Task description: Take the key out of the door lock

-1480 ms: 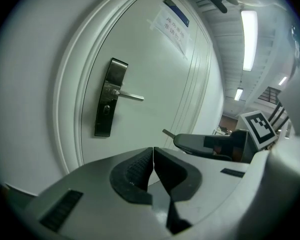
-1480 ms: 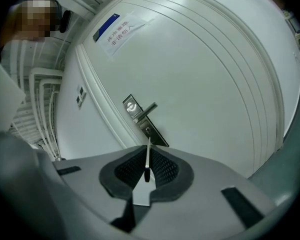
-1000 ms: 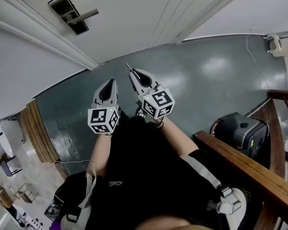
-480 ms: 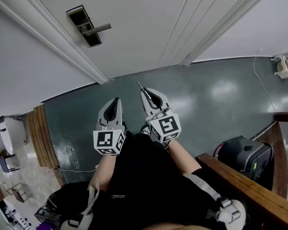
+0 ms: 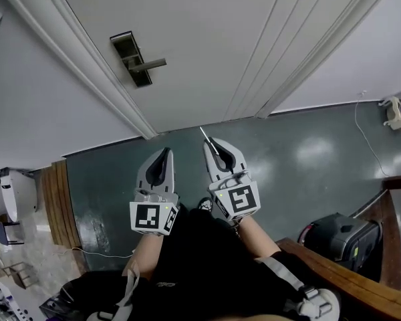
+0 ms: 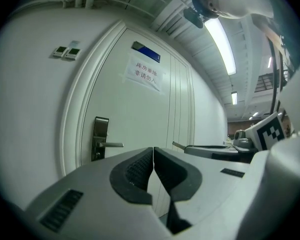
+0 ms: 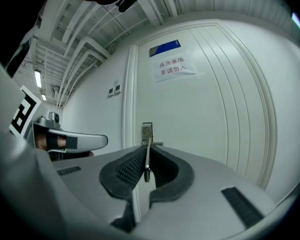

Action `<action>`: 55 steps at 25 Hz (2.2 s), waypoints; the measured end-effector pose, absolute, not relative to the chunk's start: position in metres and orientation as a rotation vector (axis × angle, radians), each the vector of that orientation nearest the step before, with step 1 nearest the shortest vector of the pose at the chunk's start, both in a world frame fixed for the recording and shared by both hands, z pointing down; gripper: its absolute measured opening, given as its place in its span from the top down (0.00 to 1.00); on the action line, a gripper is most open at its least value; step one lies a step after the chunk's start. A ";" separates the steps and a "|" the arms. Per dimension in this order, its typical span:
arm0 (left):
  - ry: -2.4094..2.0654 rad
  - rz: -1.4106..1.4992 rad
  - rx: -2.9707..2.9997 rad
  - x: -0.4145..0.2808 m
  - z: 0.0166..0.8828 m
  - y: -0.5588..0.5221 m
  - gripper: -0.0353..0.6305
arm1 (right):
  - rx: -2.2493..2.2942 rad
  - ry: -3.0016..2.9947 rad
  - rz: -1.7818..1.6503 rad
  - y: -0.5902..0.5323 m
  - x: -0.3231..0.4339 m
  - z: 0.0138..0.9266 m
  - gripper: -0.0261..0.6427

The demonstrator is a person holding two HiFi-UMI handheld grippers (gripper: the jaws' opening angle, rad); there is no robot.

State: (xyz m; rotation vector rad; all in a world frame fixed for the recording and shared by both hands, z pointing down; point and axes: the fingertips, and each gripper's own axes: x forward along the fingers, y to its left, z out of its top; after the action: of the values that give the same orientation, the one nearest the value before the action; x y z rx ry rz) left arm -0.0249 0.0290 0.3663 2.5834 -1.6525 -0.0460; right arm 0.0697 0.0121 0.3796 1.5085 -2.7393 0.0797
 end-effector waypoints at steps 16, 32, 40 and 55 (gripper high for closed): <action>-1.746 -0.153 2.626 -0.031 0.310 0.025 0.91 | 1.591 -2.756 -0.040 0.010 0.078 0.324 0.92; -1.757 -0.151 2.615 -0.030 0.314 0.024 0.91 | 1.591 -2.773 -0.089 0.009 0.079 0.316 0.92; -1.768 -0.149 2.613 -0.031 0.314 0.023 0.91 | 1.591 -2.770 -0.110 0.009 0.078 0.315 0.92; -1.755 -0.142 2.615 -0.029 0.317 0.024 0.91 | 1.560 -2.785 -0.145 0.012 0.071 0.312 0.92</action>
State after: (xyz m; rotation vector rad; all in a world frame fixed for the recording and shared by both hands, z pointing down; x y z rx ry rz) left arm -0.0289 0.0244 0.3169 2.6150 -1.7545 -0.1420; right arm 0.0711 0.0120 0.3125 1.5597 -2.7847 -0.1447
